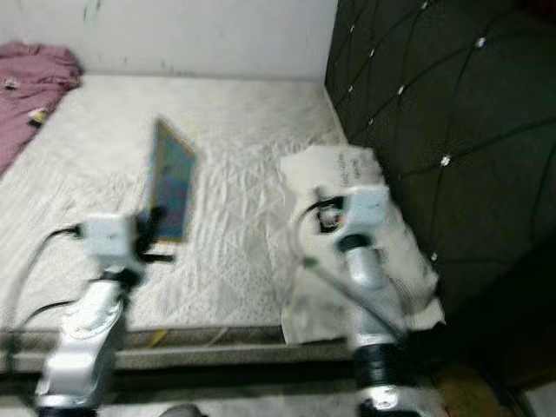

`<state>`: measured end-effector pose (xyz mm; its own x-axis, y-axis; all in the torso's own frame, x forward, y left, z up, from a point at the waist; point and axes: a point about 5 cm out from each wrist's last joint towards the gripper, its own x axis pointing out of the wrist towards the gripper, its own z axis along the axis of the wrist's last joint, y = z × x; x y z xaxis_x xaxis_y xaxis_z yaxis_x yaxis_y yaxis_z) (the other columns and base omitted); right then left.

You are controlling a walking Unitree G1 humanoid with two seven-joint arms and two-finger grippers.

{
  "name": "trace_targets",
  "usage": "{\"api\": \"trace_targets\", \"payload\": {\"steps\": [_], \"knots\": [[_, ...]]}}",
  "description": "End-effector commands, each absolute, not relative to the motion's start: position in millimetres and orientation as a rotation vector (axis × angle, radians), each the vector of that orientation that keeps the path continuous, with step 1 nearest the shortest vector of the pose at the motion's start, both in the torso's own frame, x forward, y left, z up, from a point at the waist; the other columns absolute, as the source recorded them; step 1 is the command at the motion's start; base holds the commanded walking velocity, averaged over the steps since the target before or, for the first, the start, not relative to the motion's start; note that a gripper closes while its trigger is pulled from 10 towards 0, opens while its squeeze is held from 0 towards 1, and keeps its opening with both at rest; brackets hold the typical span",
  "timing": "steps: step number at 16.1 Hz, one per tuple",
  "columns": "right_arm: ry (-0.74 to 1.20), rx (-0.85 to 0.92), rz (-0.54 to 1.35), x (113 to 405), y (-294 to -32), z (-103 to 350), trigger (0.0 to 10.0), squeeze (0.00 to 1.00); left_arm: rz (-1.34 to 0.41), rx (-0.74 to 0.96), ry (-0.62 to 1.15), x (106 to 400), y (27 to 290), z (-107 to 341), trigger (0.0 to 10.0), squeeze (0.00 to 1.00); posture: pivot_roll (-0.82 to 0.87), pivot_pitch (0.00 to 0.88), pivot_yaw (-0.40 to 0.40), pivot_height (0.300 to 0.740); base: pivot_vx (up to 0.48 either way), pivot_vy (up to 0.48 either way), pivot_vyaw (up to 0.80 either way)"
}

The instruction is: Clean up the room

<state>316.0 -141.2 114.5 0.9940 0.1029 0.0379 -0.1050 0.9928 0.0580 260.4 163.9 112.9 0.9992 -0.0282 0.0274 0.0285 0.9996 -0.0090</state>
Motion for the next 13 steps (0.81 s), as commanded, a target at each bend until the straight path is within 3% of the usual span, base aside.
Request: {"api": "trace_targets", "payload": {"steps": [1,6,10,13], "knots": [[-0.036,0.047,0.079,317,-150,116,10.0,0.00,-0.014,-0.007,-0.061,263,162,120,10.0,0.00,0.05,0.001,-0.027,0.740,0.000,0.000,0.00],[-0.038,0.032,0.062,318,-157,119,10.0,0.00,0.025,0.011,-0.055,266,166,121,10.0,0.00,0.07,0.021,-0.042,0.740,0.000,0.000,0.00],[-0.053,0.021,0.039,318,-162,125,10.0,0.00,0.043,0.028,-0.070,267,173,125,10.0,0.00,0.06,0.043,-0.026,0.740,0.000,0.000,-0.80],[-0.044,0.024,0.032,313,-161,120,10.0,0.00,0.029,0.015,-0.058,263,173,123,10.0,0.00,0.05,0.033,-0.013,0.740,0.000,0.000,0.00]]}}
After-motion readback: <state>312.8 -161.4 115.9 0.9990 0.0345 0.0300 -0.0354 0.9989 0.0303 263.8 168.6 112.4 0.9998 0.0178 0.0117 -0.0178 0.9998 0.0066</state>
